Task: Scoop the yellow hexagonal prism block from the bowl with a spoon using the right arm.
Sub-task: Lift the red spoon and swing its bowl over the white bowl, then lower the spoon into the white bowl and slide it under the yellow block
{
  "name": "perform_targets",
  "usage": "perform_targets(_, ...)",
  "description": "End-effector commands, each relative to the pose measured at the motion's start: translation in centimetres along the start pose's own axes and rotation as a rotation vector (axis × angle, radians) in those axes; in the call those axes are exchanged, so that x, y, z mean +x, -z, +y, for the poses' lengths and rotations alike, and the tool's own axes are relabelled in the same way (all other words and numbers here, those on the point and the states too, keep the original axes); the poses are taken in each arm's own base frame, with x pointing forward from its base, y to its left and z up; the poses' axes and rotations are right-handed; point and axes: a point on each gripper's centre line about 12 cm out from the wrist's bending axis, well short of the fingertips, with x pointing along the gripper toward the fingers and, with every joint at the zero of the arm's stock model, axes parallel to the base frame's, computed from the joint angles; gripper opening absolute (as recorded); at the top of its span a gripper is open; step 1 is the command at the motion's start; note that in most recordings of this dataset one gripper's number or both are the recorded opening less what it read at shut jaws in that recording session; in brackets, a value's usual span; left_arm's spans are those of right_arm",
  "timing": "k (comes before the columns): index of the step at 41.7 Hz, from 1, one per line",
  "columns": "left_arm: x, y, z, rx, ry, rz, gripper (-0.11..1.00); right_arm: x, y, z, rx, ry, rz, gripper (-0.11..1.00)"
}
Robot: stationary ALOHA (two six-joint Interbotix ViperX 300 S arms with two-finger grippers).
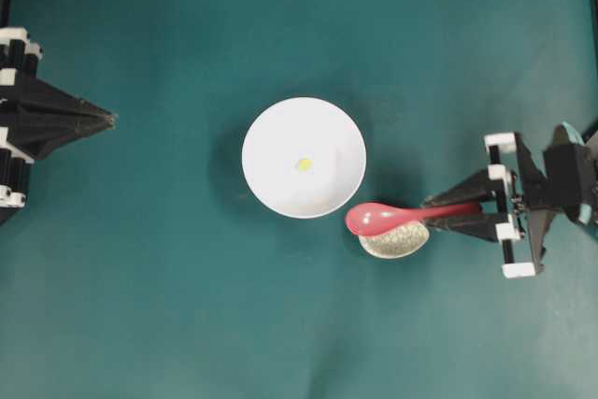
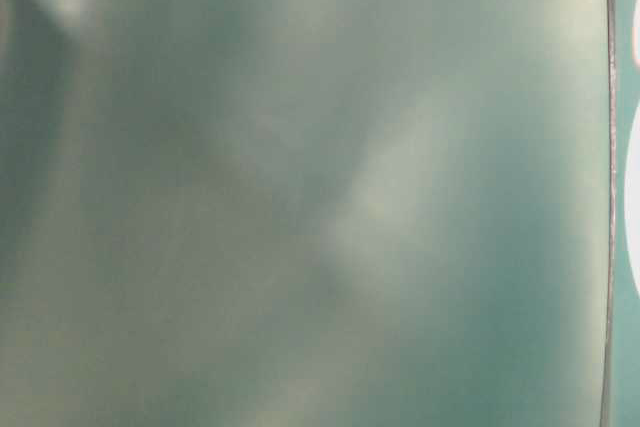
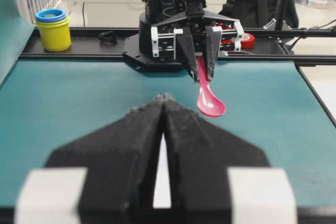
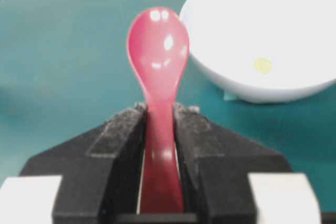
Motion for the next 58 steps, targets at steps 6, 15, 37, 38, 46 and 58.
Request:
perform_targets(6, 0.3, -0.9, 0.0, 0.005, -0.001, -0.021, 0.00, 1.6, -3.5, -0.8, 0.005, 0.019, 0.053, 0.24)
perform_targets(15, 0.2, -1.1, 0.0, 0.014, -0.001, -0.034, 0.00, 3.2, -5.8, -2.9, 0.037, 0.068, 0.134, 0.24)
perform_targets(37, 0.2, -1.2, 0.0, 0.020, 0.000, -0.038, 0.00, 5.1, -8.1, -7.1, 0.156, 0.124, 0.372, 0.24)
perform_targets(38, 0.1, -1.2, 0.0, 0.021, 0.000, -0.037, 0.00, 5.3, -8.2, -7.1, 0.160, 0.120, 0.388, 0.24)
perform_targets(46, 0.2, -1.0, 0.0, 0.020, 0.000, -0.023, 0.00, 6.4, -9.0, -7.1, 0.177, 0.091, 0.468, 0.24)
perform_targets(58, 0.2, -1.1, 0.0, 0.021, 0.000, -0.029, 0.00, 8.3, -9.3, -7.6, 0.215, 0.068, 0.583, 0.24)
